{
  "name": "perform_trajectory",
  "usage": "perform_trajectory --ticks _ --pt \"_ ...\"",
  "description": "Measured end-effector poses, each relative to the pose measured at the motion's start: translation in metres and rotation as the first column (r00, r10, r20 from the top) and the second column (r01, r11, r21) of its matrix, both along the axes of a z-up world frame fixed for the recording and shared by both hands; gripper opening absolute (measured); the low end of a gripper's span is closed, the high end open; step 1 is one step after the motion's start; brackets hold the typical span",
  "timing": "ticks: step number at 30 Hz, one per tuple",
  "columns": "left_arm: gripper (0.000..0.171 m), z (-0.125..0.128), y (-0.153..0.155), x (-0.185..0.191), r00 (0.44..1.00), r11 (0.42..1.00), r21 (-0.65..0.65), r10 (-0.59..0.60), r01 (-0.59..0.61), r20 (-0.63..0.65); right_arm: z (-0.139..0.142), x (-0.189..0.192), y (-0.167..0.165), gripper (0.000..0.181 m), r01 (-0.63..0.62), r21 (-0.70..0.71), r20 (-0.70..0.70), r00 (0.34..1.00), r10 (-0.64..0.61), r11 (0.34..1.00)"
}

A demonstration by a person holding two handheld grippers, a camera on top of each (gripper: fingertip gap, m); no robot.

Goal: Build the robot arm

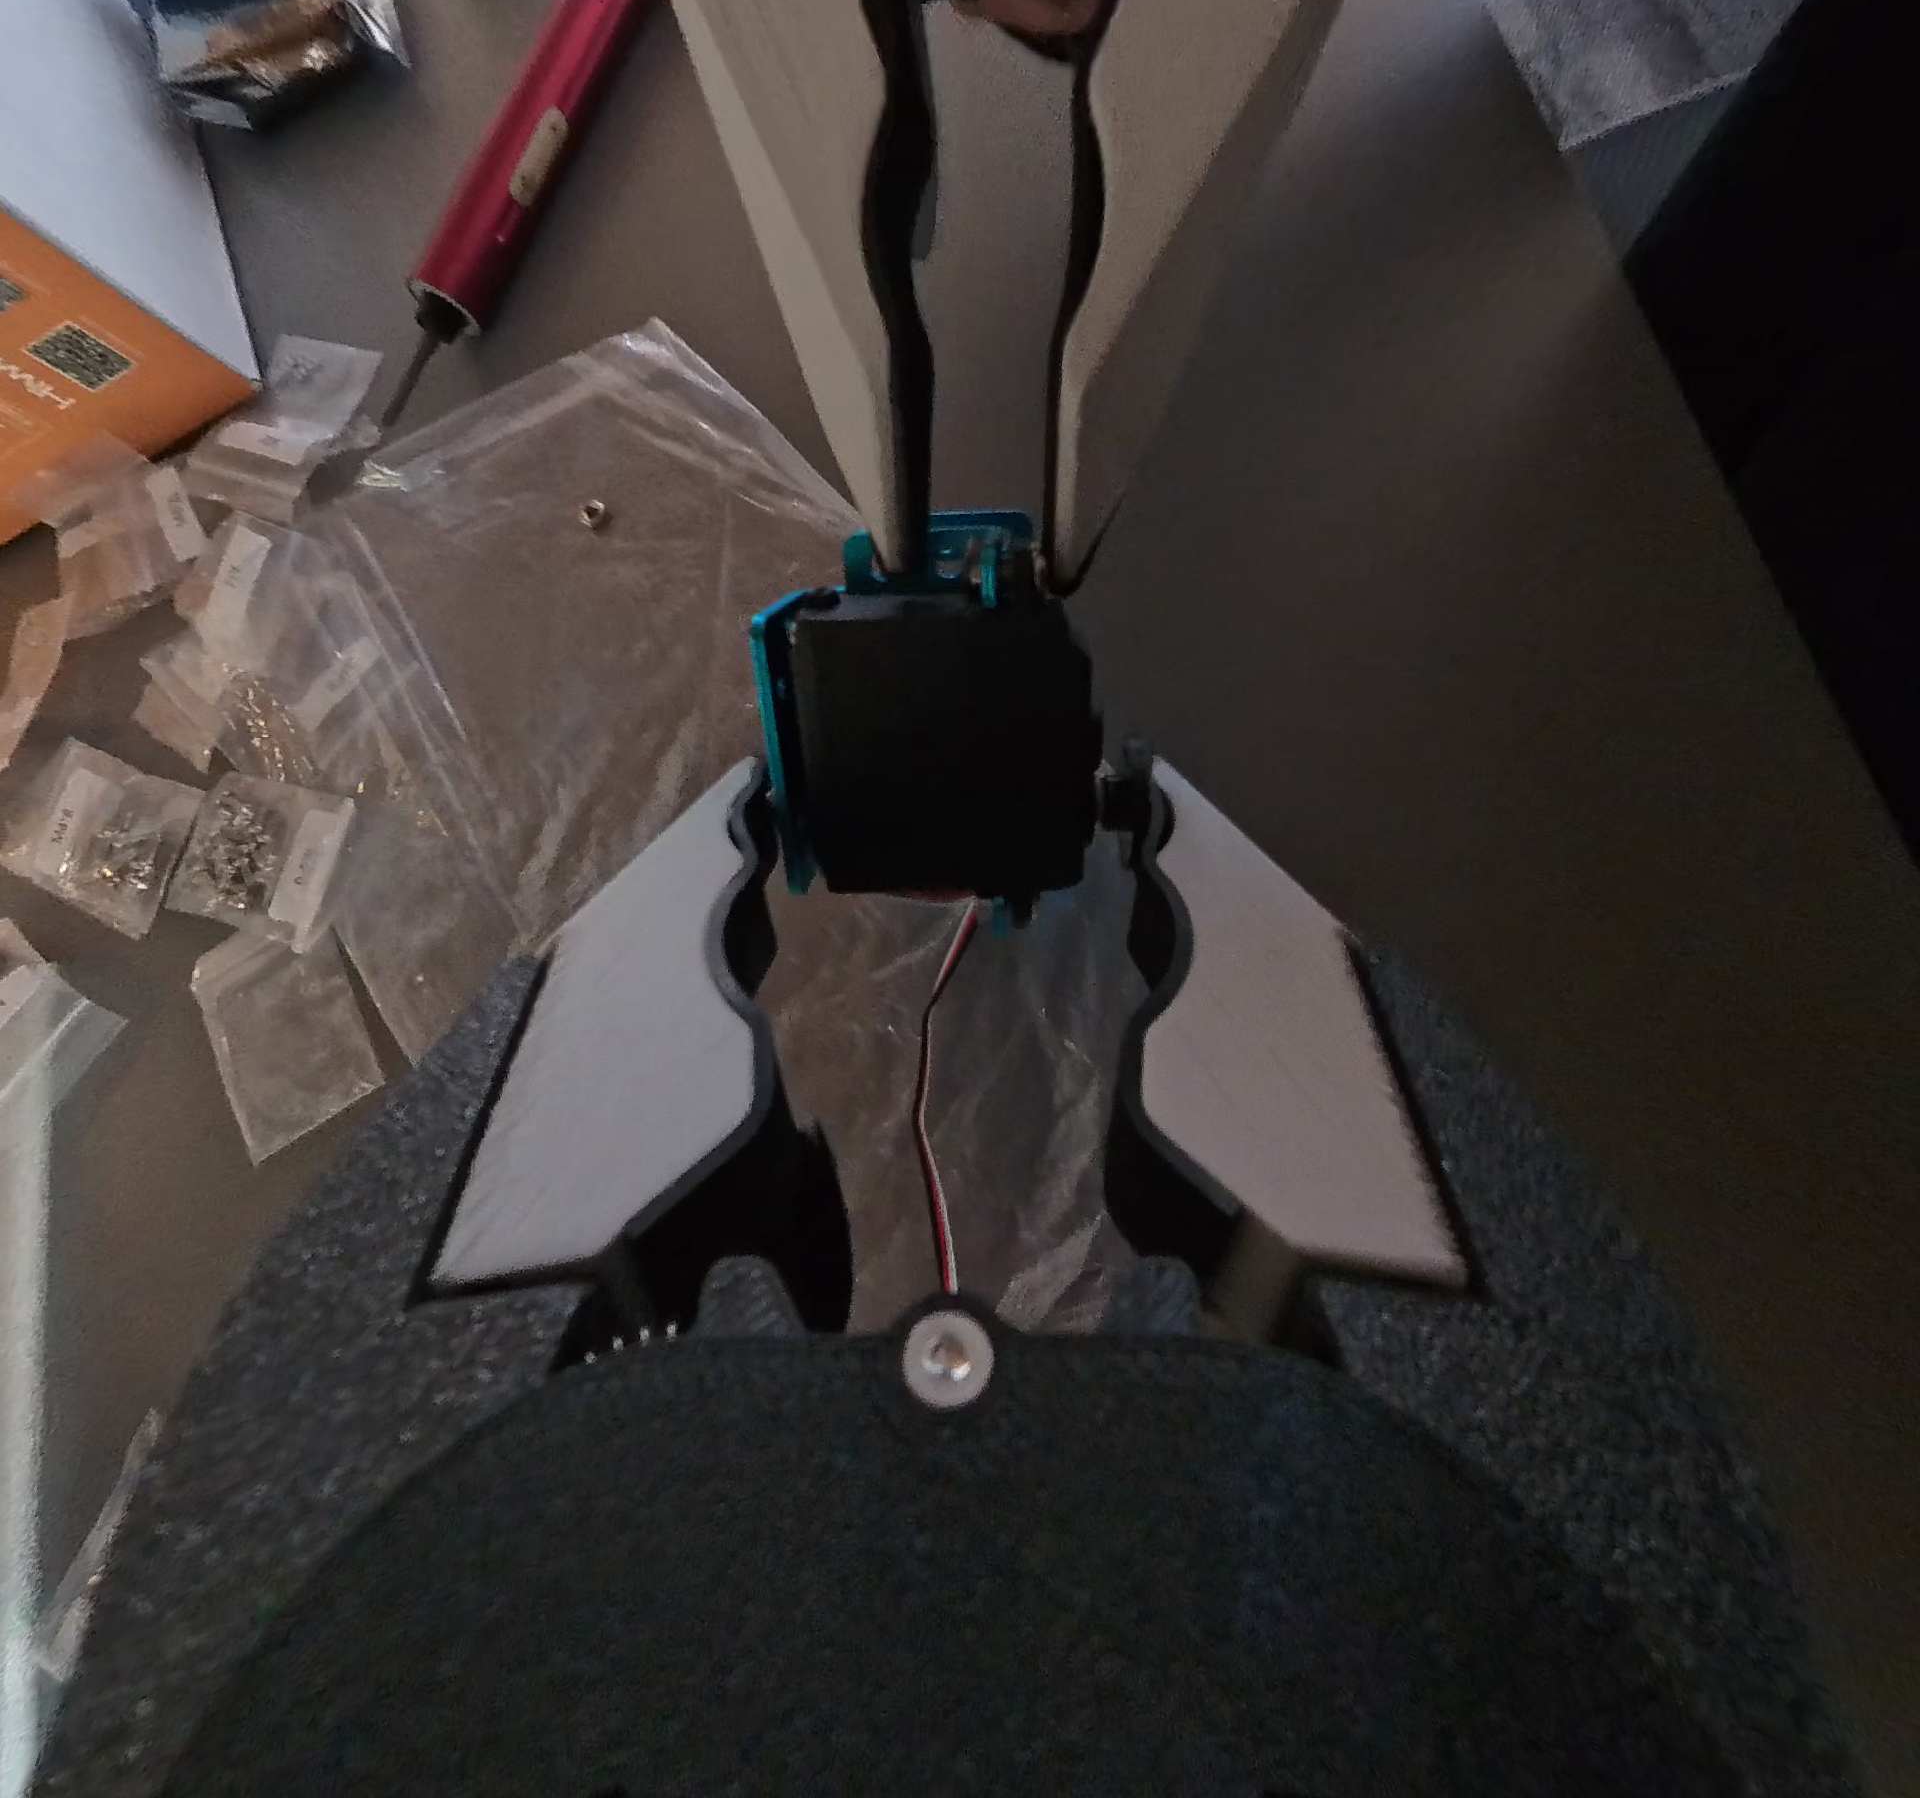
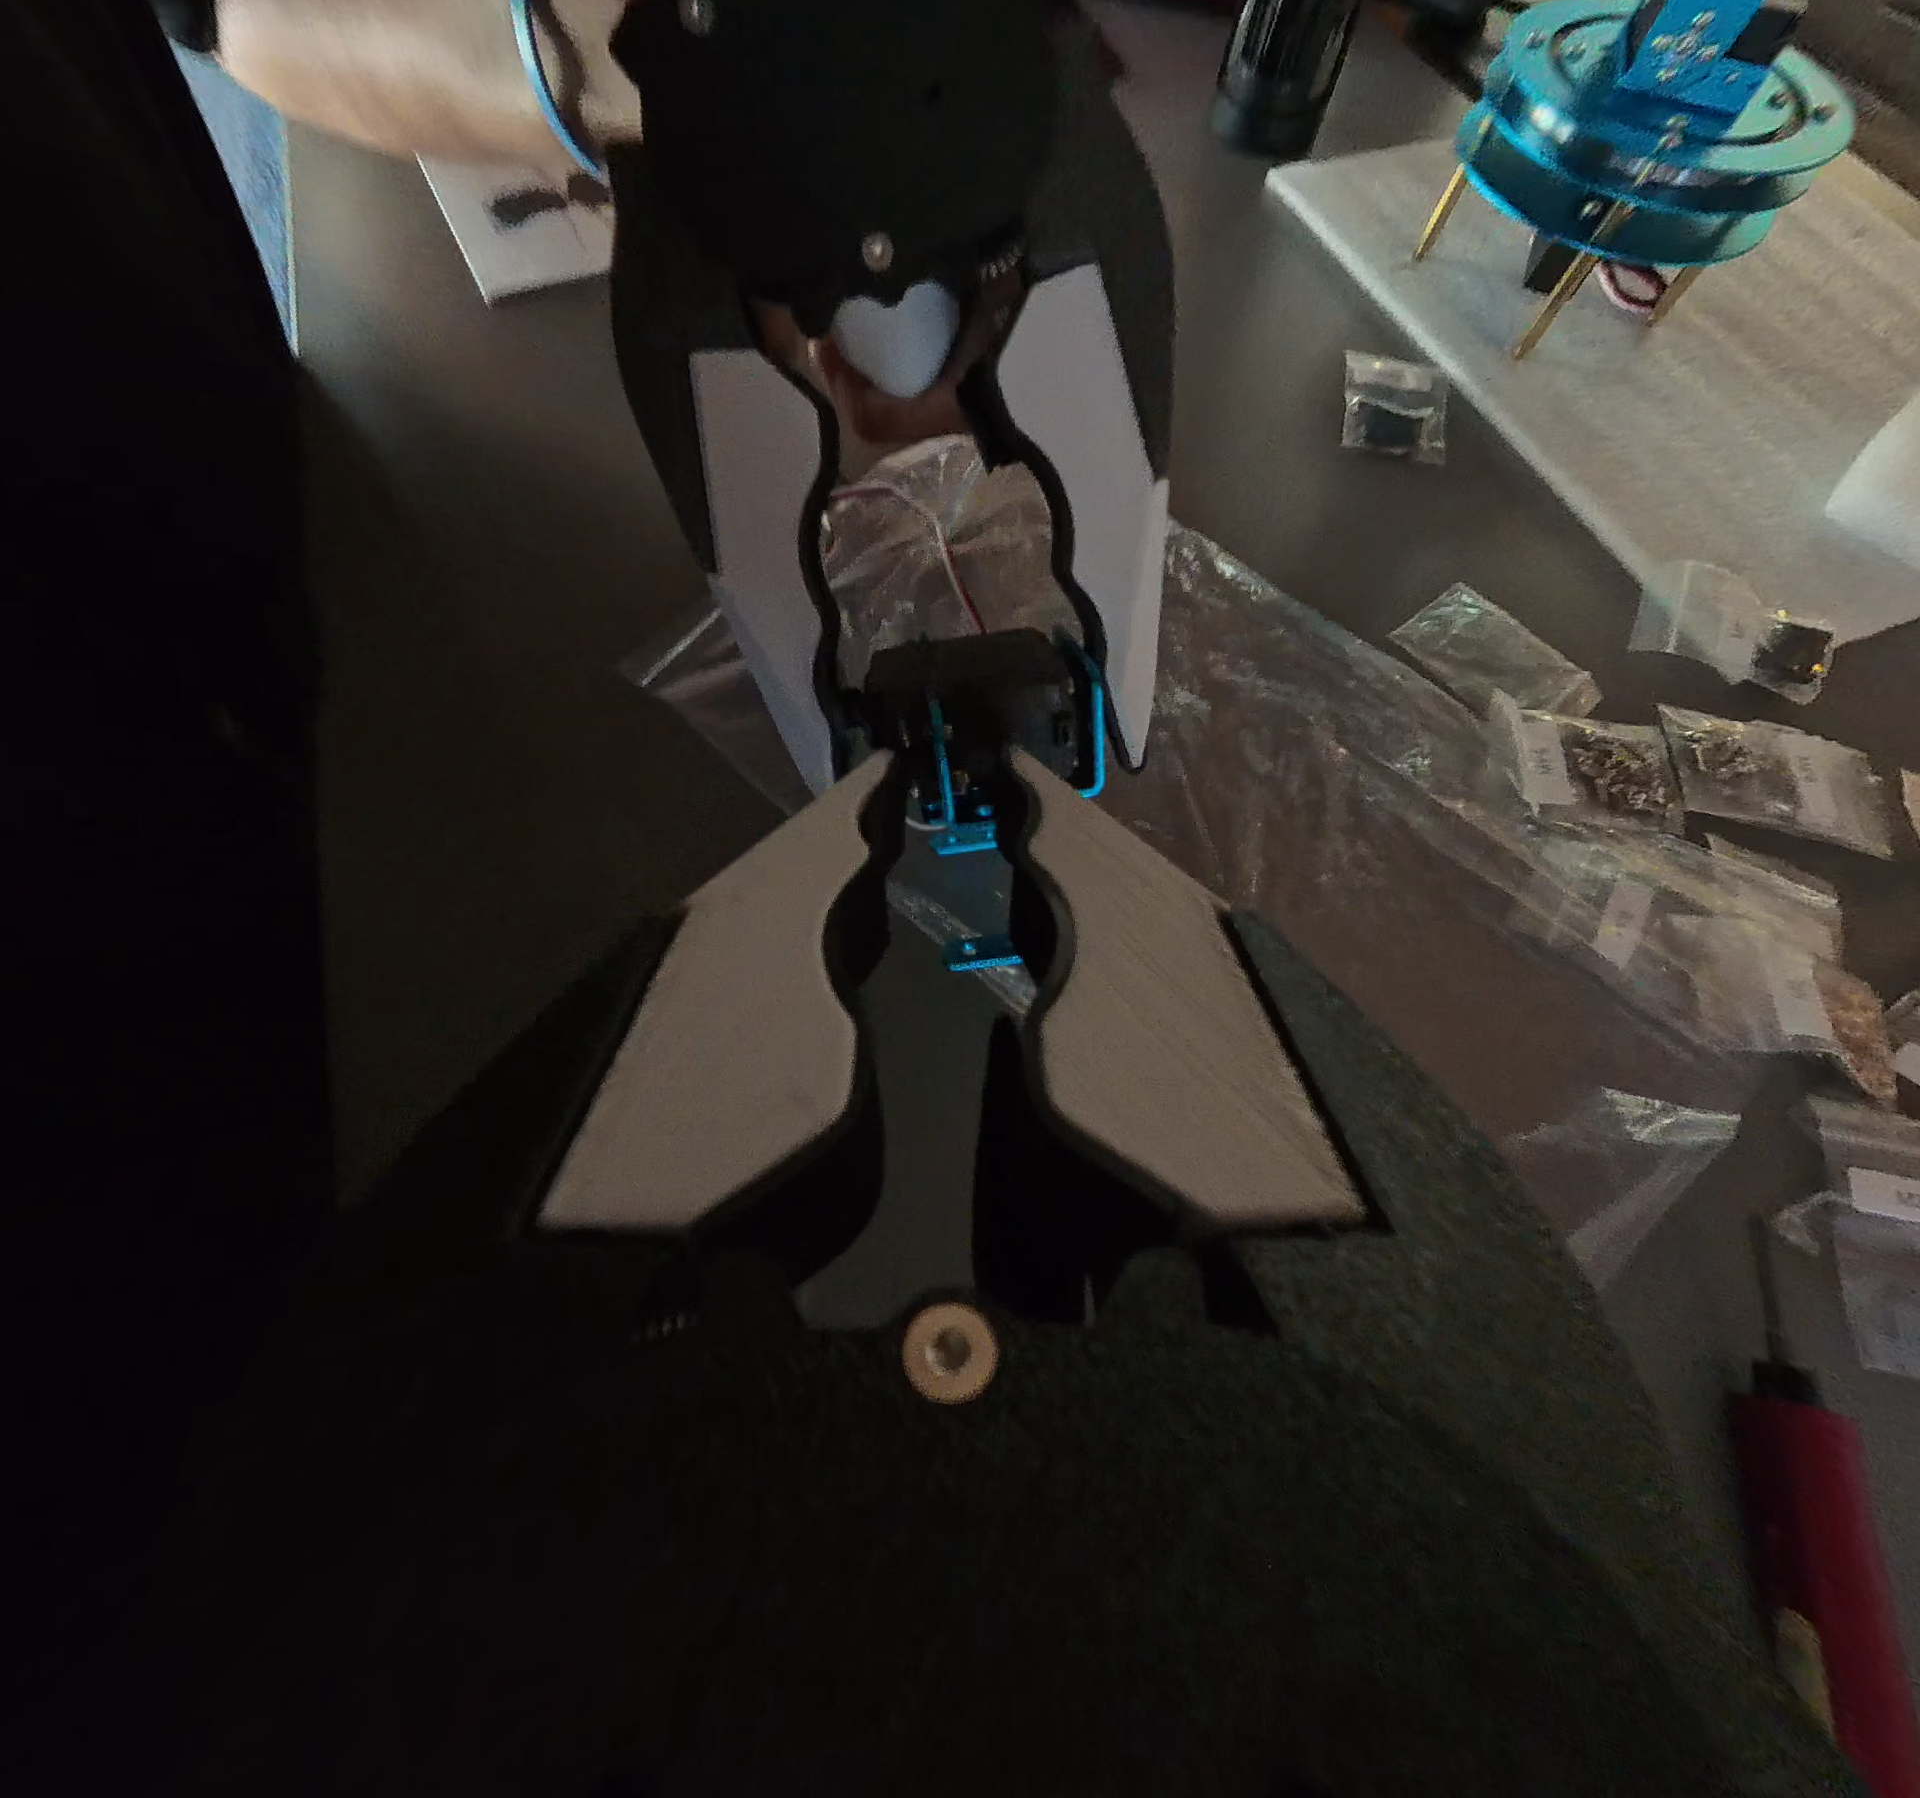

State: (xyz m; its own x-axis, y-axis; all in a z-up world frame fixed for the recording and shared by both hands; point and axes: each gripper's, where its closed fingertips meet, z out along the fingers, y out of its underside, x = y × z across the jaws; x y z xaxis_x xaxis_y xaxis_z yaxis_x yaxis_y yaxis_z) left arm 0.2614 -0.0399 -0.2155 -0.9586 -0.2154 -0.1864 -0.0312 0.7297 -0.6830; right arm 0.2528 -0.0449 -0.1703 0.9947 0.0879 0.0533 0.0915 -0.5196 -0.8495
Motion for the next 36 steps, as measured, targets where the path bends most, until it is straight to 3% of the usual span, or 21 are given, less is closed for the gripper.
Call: perform_trajectory --ticks 4,14,28,36 --pt "0.068 -0.01 0.002 -0.001 0.999 0.997 0.07 -0.009 0.007 0.031 -0.016 -0.004 -0.002 0.01 -0.004 -0.098 0.058 0.998 0.01 0.995" --pt "0.068 -0.011 -0.002 -0.001 0.997 0.996 0.084 -0.023 0.016 0.075 -0.036 -0.004 -0.012 0.009 -0.013 -0.212 -0.034 0.999 0.006 0.977" --pt "0.068 -0.009 -0.001 -0.001 0.997 1.0 -0.01 0.0 0.001 0.075 -0.031 -0.002 -0.009 0.009 -0.04 -0.134 -0.033 0.999 0.036 0.99" --pt "0.068 -0.004 0.015 0.0 0.99 0.99 -0.095 0.113 -0.104 0.091 -0.019 -0.002 0.002 0.013 -0.072 -0.065 -0.006 0.997 0.072 0.995"
